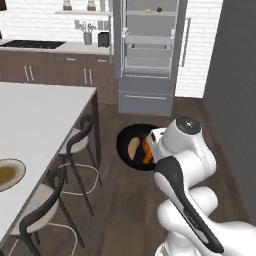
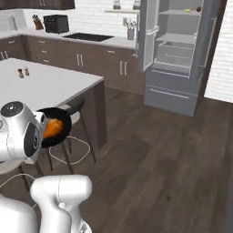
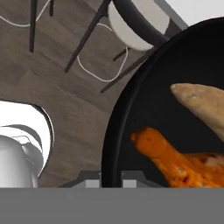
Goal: Pick the chicken drumstick and sweet potato from their plates and place them in the bowl. Then put the bowl in the fridge.
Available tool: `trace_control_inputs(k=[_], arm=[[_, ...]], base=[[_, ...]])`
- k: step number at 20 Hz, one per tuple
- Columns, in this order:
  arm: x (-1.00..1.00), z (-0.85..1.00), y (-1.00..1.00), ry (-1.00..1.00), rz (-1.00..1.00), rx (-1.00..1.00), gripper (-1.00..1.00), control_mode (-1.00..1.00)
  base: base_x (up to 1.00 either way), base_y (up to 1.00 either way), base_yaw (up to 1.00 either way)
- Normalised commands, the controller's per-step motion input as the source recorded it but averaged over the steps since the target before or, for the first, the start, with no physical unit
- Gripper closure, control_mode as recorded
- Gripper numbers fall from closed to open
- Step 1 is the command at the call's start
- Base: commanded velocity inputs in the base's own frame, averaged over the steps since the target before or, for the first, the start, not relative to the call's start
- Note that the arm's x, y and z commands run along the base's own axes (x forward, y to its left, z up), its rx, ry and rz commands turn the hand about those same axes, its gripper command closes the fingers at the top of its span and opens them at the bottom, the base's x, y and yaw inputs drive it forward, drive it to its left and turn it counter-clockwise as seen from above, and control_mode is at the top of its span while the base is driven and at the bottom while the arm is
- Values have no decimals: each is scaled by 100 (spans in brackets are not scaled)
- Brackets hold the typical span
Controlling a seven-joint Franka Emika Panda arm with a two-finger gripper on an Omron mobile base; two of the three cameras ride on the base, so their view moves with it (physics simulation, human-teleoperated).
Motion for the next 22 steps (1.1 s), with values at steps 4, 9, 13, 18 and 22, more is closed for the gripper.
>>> trace_control_inputs(k=[4, 9, 13, 18, 22], arm=[[0, 0, 0, 0, 0, 0, 100, 100], [0, 0, 0, 0, 0, 0, 100, 100], [0, 0, 0, 0, 0, 0, 100, 100], [0, 0, 0, 0, 0, 0, 100, 100], [0, 0, 0, 0, 0, 0, 100, 100]], base=[[76, -2, -61], [100, 0, -44], [100, 0, -16], [100, 7, 0], [100, 30, 0]])
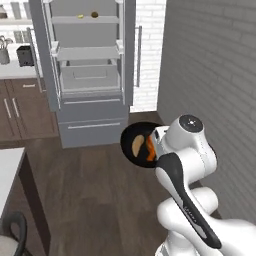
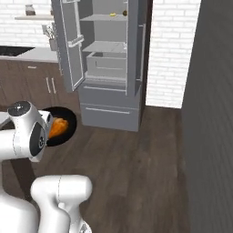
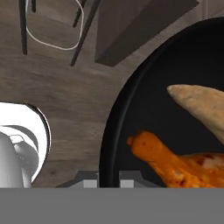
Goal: Pick the chicken drumstick and sweet potato from their plates and place them in the bowl. Then put the bowl in the fridge.
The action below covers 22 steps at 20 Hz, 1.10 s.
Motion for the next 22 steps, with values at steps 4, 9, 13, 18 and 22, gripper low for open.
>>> trace_control_inputs(k=[4, 9, 13, 18, 22], arm=[[0, 0, 0, 0, 0, 0, 100, 100], [0, 0, 0, 0, 0, 0, 100, 100], [0, 0, 0, 0, 0, 0, 100, 100], [0, 0, 0, 0, 0, 0, 100, 100], [0, 0, 0, 0, 0, 0, 100, 100]], base=[[100, 20, 0], [100, 59, -2], [100, 74, -5], [100, 35, -9], [72, 0, -7]])
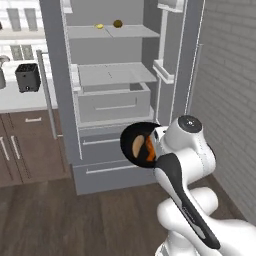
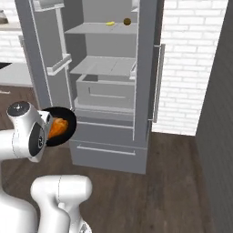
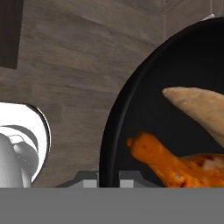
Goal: Pick the chicken drumstick and sweet potato from their plates and place them in the bowl. Then put the bowl in the fridge.
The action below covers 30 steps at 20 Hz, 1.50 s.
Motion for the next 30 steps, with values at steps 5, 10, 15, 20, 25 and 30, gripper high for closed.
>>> trace_control_inputs(k=[5, 10, 15, 20, 25, 30], arm=[[0, 0, 0, 0, 0, 0, 100, 100], [0, 0, 0, 0, 0, 0, 100, 100], [0, 0, 0, 0, 0, 0, 100, 100], [0, 0, 0, 0, 0, 0, 100, 100], [0, 0, 0, 0, 0, 0, 100, 100], [0, 0, 0, 0, 0, 0, 100, 100]], base=[[62, 15, -3], [65, 13, -3], [55, 1, -5], [51, 28, -2], [59, 33, -2], [62, 5, -1]])
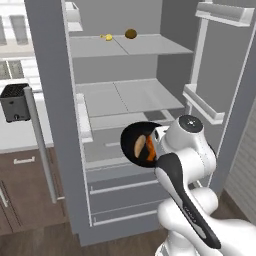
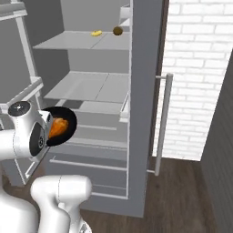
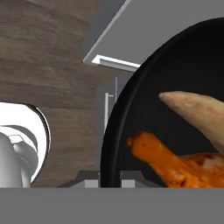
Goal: Pick the chicken drumstick and sweet potato from their plates and place them in the bowl. Then put the bowl in the fridge.
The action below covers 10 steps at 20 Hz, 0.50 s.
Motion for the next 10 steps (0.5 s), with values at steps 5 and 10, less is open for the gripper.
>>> trace_control_inputs(k=[5, 10], arm=[[0, 0, 0, 0, 0, 0, 100, 100], [0, 0, 0, 0, 0, 0, 100, 100]], base=[[39, 11, 0], [14, 6, 0]])
